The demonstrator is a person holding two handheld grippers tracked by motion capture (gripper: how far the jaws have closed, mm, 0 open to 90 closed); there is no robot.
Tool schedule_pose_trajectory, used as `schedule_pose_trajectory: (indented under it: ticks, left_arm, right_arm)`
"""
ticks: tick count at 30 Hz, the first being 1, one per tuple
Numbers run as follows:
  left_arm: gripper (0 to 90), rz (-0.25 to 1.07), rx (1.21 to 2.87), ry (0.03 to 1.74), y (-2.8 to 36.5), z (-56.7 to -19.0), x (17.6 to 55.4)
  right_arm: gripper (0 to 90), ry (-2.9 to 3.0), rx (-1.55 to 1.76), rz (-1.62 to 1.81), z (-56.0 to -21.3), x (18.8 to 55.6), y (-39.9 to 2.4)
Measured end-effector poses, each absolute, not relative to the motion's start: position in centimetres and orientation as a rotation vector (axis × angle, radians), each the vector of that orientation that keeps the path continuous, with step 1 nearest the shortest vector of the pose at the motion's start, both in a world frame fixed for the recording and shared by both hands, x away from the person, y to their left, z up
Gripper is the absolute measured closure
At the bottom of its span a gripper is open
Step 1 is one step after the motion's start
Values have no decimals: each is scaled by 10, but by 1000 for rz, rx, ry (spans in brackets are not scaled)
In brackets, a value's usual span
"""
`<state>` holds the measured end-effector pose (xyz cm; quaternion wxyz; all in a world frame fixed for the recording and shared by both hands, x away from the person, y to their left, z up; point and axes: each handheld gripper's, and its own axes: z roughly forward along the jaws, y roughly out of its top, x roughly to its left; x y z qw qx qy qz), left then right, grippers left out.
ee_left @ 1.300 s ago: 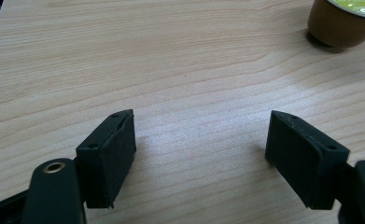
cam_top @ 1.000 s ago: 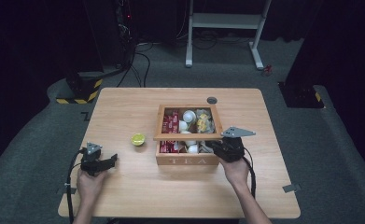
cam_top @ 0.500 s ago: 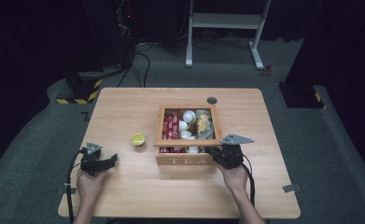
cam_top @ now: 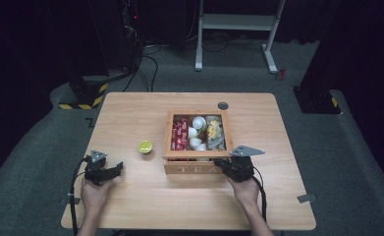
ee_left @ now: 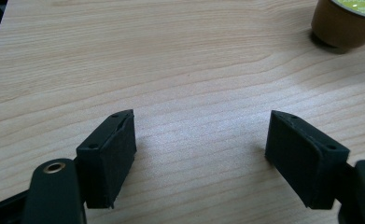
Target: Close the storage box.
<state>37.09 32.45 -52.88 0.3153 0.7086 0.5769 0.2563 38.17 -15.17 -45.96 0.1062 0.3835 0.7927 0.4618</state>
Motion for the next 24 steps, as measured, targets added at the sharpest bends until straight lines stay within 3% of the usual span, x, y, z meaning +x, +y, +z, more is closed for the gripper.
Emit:
schedule_pose_trajectory:
  ticks: [24]
  left_arm:
    - [247, 675, 1867, 1520, 324, -529, 371]
  right_arm:
    - [893, 2383, 1146, 1359, -479, 374, -155]
